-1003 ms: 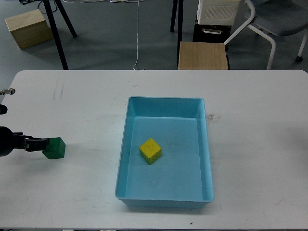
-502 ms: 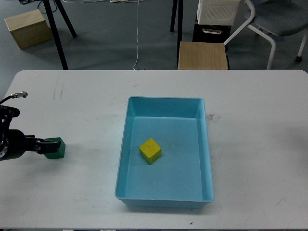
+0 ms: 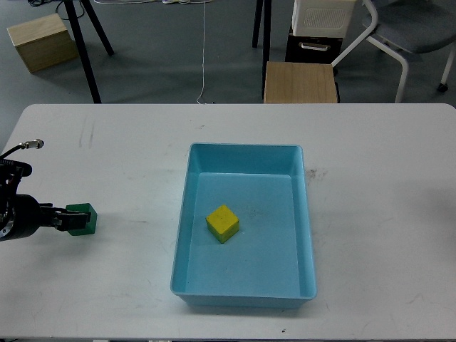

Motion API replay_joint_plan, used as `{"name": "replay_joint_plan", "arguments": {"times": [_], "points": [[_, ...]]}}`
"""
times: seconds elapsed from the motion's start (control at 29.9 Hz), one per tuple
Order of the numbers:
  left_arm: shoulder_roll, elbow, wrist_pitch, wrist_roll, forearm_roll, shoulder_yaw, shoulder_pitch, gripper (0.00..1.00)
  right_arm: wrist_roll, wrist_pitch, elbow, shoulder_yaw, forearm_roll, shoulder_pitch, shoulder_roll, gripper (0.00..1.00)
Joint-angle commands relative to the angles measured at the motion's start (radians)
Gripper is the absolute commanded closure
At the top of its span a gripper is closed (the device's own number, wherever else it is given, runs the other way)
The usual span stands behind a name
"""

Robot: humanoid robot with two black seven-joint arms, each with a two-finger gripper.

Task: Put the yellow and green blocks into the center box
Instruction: 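Close the left gripper on the green cube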

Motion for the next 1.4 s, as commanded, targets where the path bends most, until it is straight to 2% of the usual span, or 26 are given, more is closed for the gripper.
{"name": "replay_joint_plan", "arguments": {"times": [0.0,0.33,0.54,0.64,0.7,0.8,1.04,1.24,1.37], "points": [[-0.019,0.001,0.0,0.0,0.002,0.001,0.0,0.0,0.0,0.0,-0.001,0.002,0.0,0.0,0.002,0.01],[-0.036,0.029,0.0,0.001,0.005,0.001,0.012,0.0,0.0,0.002,-0.001,0.0,0.0,0.0,-0.001,0.01],[-0.049,0.031,0.0,0.018,0.005,0.02,0.011,0.01,0.0,0.002,-0.001,-0.001,-0.001,0.0,-0.003,0.01],[-0.053,0.029,0.0,0.046,0.005,0.034,0.008,0.02,0.0,0.002,-0.001,-0.001,-0.001,0.0,-0.003,0.01],[-0.067,0.031,0.0,0.051,0.006,0.034,0.006,0.06,0.0,0.002,-0.003,-0.001,-0.001,-0.001,-0.003,0.01],[-0.07,0.034,0.0,0.046,0.02,0.034,0.006,0.17,0.0,0.0,-0.001,0.0,-0.001,0.0,-0.003,0.01],[-0.072,0.038,0.0,0.051,0.021,0.034,0.002,0.26,0.0,0.0,-0.003,-0.001,-0.001,-0.001,-0.001,0.01],[-0.064,0.037,0.0,0.041,0.04,0.032,0.0,0.44,0.0,0.0,-0.003,-0.002,-0.001,-0.001,0.003,0.01],[-0.052,0.034,0.0,0.038,0.04,0.032,0.002,0.47,0.0,0.0,-0.003,-0.001,-0.001,-0.001,0.005,0.01]]}}
